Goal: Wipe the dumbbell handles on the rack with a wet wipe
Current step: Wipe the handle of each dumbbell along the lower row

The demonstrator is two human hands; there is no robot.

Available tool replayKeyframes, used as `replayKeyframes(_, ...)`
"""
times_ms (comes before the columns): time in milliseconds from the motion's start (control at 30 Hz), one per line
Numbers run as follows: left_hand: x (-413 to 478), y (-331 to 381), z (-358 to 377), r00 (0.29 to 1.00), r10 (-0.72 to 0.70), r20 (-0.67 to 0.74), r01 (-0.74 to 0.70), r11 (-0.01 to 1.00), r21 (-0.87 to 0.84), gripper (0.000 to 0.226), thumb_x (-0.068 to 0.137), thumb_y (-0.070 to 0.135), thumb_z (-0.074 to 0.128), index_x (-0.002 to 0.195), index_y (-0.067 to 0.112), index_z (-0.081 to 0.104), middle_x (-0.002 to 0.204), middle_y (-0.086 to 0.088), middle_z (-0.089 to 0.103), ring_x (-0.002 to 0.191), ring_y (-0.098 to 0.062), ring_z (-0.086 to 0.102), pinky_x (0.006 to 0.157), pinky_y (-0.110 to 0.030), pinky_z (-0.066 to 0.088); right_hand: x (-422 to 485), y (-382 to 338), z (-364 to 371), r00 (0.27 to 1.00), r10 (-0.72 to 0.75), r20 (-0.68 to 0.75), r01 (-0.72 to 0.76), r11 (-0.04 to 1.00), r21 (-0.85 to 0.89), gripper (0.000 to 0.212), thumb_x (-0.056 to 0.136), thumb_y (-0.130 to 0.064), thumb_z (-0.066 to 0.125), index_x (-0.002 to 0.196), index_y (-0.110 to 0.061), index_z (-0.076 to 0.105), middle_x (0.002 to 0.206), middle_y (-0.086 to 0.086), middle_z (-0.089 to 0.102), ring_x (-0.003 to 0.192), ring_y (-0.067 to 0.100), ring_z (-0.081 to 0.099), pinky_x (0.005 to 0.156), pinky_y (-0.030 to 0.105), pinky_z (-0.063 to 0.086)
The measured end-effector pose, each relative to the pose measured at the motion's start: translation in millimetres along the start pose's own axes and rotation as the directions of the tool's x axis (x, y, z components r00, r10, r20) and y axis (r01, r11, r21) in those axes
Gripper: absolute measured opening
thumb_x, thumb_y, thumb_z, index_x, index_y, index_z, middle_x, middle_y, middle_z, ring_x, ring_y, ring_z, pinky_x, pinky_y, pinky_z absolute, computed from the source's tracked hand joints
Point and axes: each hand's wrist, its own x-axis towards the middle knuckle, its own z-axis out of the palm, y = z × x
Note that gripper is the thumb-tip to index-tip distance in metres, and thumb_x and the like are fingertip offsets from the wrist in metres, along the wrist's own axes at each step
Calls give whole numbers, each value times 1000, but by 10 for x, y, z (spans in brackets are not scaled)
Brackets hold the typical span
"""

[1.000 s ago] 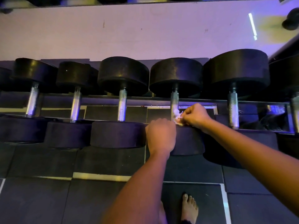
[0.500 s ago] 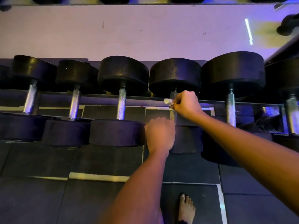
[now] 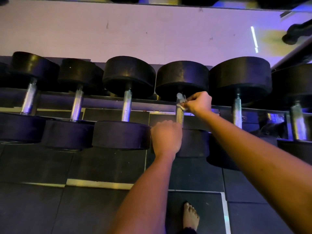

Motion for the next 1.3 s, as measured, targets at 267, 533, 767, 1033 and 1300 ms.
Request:
replayKeyframes(267, -7, 16, -3, 1000, 21, -22, -21, 1000, 22, 29, 91, 27, 46, 66, 17, 56, 68, 4, 55, 75, -20, 50, 79, -42, 45, -271, 306, 40, 974, 93, 206, -80, 994, -71, 14, 68, -12, 81, 65, -1, 72, 71, 14, 71, 73, 22, 71, 72, 44, 60)
replayKeyframes(533, -63, 98, -14, 999, 36, -38, -35, 999, 40, 35, 91, 31, 40, 69, 13, 62, 72, -4, 62, 76, -25, 55, 76, -44, 48, -297, 325, -25, 978, 53, 202, -56, 998, 9, 6, 71, -7, 75, 66, -4, 72, 72, 12, 71, 74, 21, 70, 75, 43, 60)
replayKeyframes(767, -249, 696, 107, 996, 85, 14, -86, 987, 136, 26, 93, 32, 50, 75, 18, 63, 72, 3, 59, 65, -13, 54, 60, -28, 37, -484, 586, -631, 987, -6, 161, -25, 982, 186, 19, 71, -9, 80, 62, -18, 67, 72, 3, 70, 68, 9, 61, 66, 26, 51)
replayKeyframes(1033, -481, 1266, 830, 999, 13, 30, -11, 998, -68, 27, 95, 24, 52, 73, 12, 61, 67, 2, 54, 64, -12, 49, 60, -25, 31, -307, 1014, -1546, 997, -58, 48, 50, 985, 164, 4, 79, -15, 76, 79, -13, 73, 72, -2, 70, 67, 10, 65, 67, 25, 52)
replayKeyframes(1300, -642, 1407, 1472, 994, -58, -91, 58, 998, -2, 31, 91, 31, 48, 76, 13, 68, 76, -1, 67, 77, -19, 58, 82, -40, 46, -222, 1556, -1708, 996, -48, 70, 42, 996, 81, 7, 81, -13, 71, 74, -14, 73, 66, -4, 64, 66, 8, 59, 59, 14, 35)
